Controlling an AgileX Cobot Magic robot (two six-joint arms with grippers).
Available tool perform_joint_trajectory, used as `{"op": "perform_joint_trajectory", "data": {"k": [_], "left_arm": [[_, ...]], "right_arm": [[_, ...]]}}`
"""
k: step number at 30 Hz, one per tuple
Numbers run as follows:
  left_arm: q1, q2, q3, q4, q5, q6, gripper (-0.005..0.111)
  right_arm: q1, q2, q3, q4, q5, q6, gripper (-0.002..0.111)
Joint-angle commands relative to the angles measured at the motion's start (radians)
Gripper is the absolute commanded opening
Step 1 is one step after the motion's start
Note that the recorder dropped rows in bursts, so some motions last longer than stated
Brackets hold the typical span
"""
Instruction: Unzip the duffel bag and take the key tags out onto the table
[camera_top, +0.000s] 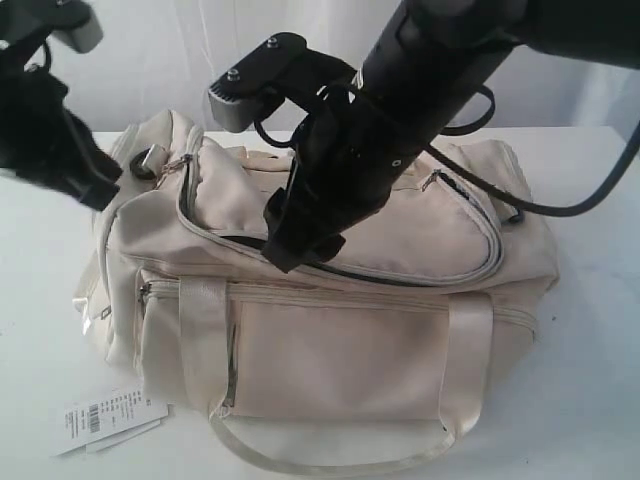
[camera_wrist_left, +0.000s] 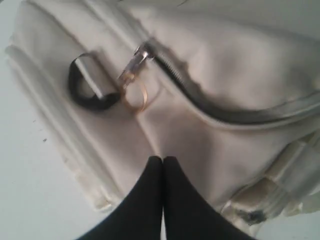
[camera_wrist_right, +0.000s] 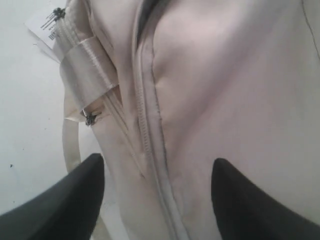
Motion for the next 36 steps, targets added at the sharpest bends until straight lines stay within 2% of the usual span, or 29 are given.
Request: {"op": "perform_joint_trajectory", "data": {"k": [1, 4, 7, 9, 11, 12, 13, 14, 16, 20, 26, 33, 36], "left_arm": [[0.015, 0.149, -0.198, -0.171, 0.142, 0.094, 0.0], [0.015, 0.22, -0.273, -0.179, 0.178, 0.077, 0.0], [0.015, 0.264, -0.295, -0.179, 0.19, 0.075, 0.001], [0.015, 0.28, -0.295, -0.179, 0.188, 0.072, 0.007], [0.015, 0.29, -0.295, -0.177, 0.182, 0.072, 0.02], [0.015, 0.292, -0.295, -0.158, 0.165, 0.072, 0.036], [0.015, 0.292, -0.295, -0.144, 0.151, 0.07, 0.045], [0.015, 0.292, -0.295, -0.136, 0.132, 0.054, 0.058], [0.015, 0.292, -0.295, -0.114, 0.121, 0.049, 0.066], [0.015, 0.292, -0.295, 0.016, 0.119, -0.082, 0.063], [0.013, 0.314, -0.267, -0.043, 0.114, -0.084, 0.06], [0.013, 0.353, -0.244, -0.034, 0.066, -0.091, 0.06], [0.013, 0.353, -0.244, -0.034, 0.06, -0.091, 0.044]], "right_arm": [[-0.005, -0.003, 0.032, -0.006, -0.061, -0.035, 0.059], [-0.005, -0.003, 0.04, -0.004, -0.064, -0.034, 0.06], [-0.005, -0.003, 0.04, -0.001, -0.066, -0.034, 0.06], [-0.005, -0.003, 0.04, -0.001, -0.066, -0.034, 0.06], [-0.005, -0.003, 0.04, -0.001, -0.066, -0.034, 0.06], [-0.005, -0.003, 0.04, 0.001, -0.068, -0.034, 0.06], [-0.005, -0.003, 0.04, 0.001, -0.07, -0.034, 0.06], [-0.005, -0.003, 0.04, 0.003, -0.072, -0.031, 0.06], [-0.005, 0.0, 0.04, 0.008, -0.074, -0.031, 0.06], [-0.005, 0.008, 0.04, 0.007, -0.074, -0.012, 0.06], [-0.005, 0.008, 0.04, 0.007, -0.074, -0.012, 0.06], [-0.005, 0.008, 0.04, 0.007, -0.063, -0.007, 0.06], [-0.005, 0.008, 0.04, 0.007, -0.063, -0.007, 0.06]]}}
